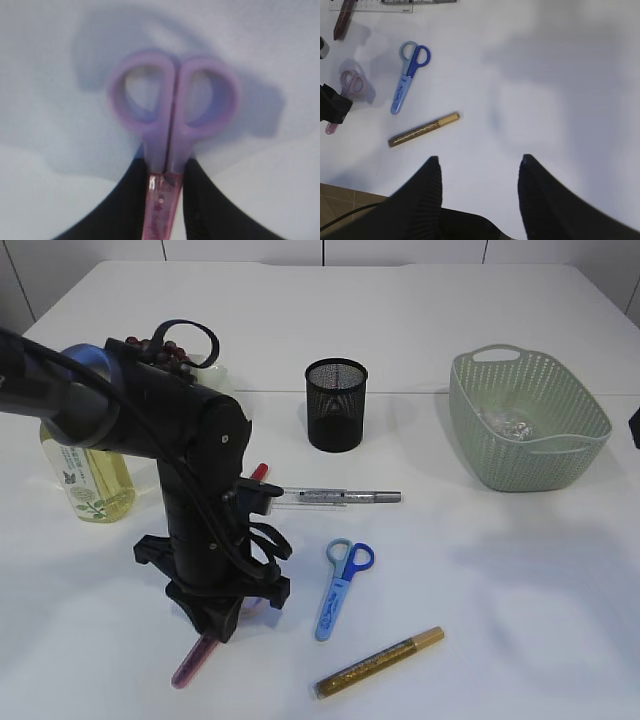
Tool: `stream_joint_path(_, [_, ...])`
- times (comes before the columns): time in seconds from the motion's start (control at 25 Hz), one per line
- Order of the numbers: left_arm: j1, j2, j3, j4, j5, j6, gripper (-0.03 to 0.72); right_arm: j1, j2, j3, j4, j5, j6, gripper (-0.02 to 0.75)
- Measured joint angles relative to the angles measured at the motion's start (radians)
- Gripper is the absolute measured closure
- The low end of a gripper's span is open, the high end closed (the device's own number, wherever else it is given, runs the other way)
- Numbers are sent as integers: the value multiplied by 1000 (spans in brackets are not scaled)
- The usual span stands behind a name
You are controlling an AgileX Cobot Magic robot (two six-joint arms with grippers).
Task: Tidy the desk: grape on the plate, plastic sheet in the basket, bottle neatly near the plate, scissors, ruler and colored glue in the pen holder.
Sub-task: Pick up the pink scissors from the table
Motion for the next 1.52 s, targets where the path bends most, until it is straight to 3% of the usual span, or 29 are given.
stream_joint_path(1.52, [0,-6,-1,4,7,0,529,0,0,0,0,0,0,339])
